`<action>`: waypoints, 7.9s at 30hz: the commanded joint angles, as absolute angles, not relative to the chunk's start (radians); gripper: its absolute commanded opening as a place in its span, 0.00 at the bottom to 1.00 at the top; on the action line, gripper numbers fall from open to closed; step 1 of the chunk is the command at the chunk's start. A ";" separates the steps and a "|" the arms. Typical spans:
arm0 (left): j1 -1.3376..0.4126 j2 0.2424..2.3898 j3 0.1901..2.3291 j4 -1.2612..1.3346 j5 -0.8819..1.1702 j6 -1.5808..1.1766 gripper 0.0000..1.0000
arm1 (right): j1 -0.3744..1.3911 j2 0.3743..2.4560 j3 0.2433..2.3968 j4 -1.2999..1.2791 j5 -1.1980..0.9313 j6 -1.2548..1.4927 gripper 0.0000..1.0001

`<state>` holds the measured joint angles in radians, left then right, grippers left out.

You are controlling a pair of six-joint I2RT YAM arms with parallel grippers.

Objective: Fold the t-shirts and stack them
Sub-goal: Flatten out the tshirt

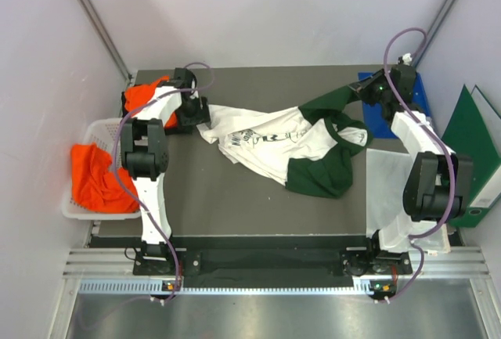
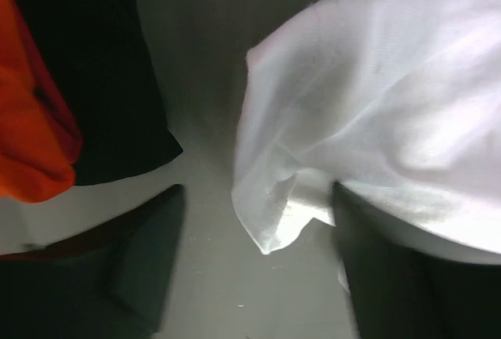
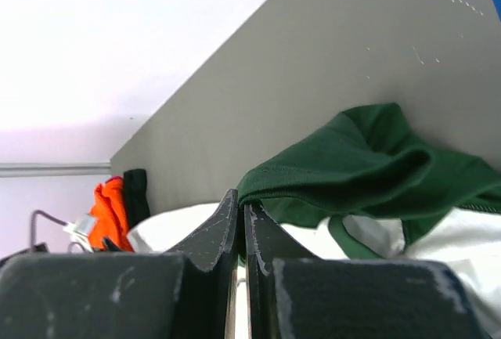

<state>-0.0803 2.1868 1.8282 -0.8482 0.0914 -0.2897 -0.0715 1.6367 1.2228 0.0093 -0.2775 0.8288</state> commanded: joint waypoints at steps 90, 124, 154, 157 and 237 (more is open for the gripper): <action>-0.021 2.502 2.481 -0.582 0.086 -0.486 0.00 | -0.078 2.402 2.313 -0.059 -0.279 0.460 0.00; -0.015 2.051 1.990 -0.799 0.163 -0.531 0.00 | -0.107 1.642 1.450 -0.478 -0.721 0.658 0.00; -0.015 1.571 2.287 -0.574 -0.073 -0.388 0.00 | -0.089 1.272 2.157 -0.379 -0.175 0.233 0.00; -0.015 1.488 2.283 -0.584 -0.084 -0.354 0.00 | -0.087 1.188 2.194 -0.376 -0.170 0.222 0.00; -0.041 1.899 1.634 -0.653 0.098 -0.397 0.99 | -0.051 1.578 1.201 -0.782 -0.581 0.430 0.62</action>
<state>-0.0021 1.9480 1.7905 -0.6514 0.0879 -0.3923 -0.0486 1.5536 1.2541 -0.5331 -0.5251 0.4706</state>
